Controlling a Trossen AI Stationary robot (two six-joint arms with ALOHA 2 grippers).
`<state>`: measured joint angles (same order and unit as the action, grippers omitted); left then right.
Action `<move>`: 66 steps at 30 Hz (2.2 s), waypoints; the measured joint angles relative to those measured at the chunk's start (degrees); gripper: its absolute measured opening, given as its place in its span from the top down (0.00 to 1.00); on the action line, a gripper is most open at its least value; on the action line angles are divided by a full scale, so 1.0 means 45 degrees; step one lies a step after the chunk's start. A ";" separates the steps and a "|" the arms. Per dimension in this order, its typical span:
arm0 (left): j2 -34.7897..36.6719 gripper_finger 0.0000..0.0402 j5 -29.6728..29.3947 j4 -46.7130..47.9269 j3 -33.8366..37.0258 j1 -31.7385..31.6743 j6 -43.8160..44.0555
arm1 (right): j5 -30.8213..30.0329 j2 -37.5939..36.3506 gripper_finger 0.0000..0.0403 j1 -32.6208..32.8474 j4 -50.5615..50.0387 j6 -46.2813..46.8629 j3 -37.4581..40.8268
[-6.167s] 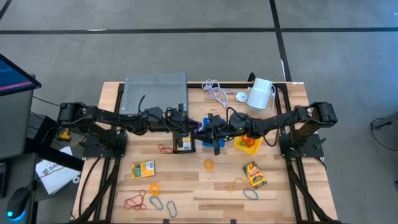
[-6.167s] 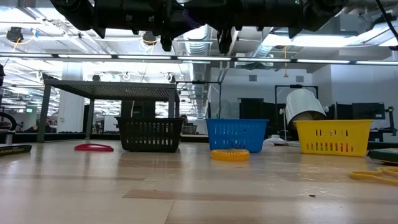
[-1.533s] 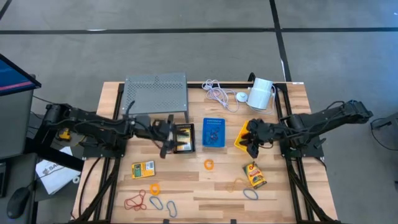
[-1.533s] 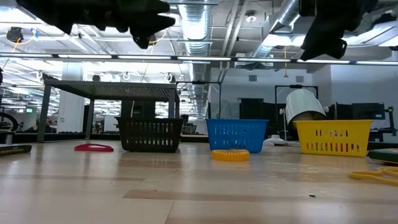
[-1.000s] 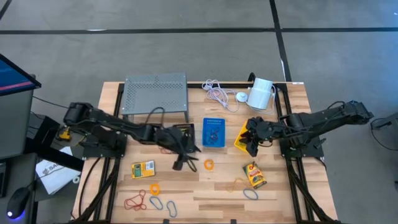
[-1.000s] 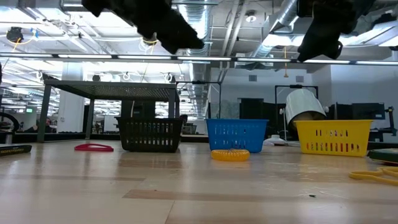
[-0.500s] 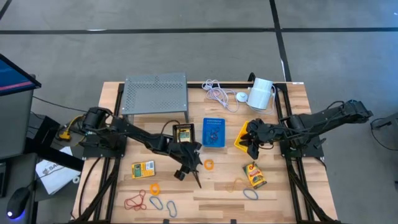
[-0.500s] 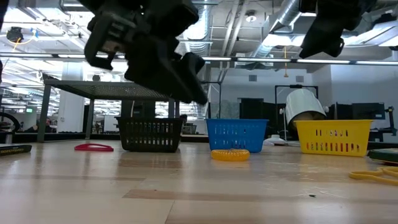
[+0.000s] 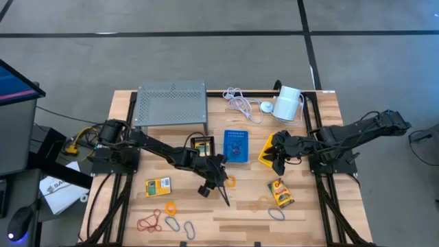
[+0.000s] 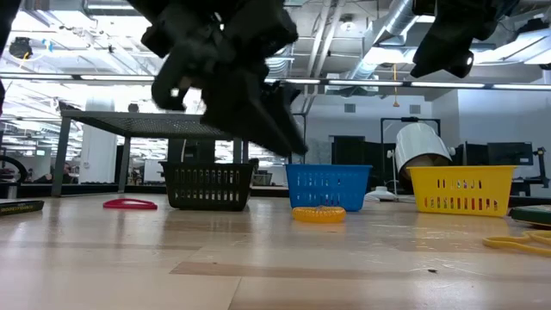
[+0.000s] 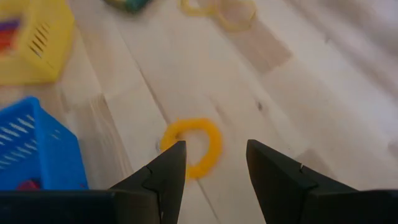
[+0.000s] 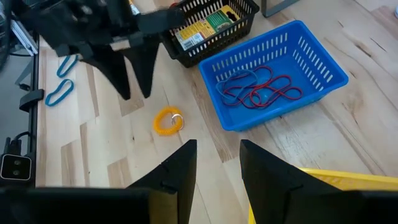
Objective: Pick & Place Office Desk Supplies
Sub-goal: Put the yellow stretchable key holder into the yellow basket
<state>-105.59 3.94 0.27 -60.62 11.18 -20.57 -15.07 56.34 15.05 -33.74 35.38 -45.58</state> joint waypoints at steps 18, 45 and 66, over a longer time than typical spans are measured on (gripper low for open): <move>-0.1954 0.59 -0.0972 0.0317 -0.0895 0.0083 -0.1116 | -0.0005 0.0010 0.71 0.0000 0.0650 -0.0107 0.0263; -0.1712 0.99 -0.1470 0.1180 -0.0821 0.0532 -0.0529 | 0.0036 0.0083 0.71 0.0178 0.0705 -0.0097 0.0432; 0.5981 1.00 0.0654 -1.0510 0.5011 -0.0694 0.4903 | 0.0088 0.0068 0.71 0.0661 0.6253 -0.3379 0.0418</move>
<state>-78.68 6.89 -47.02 -38.07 8.06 1.50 -14.68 56.64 18.02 -5.60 20.17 -43.70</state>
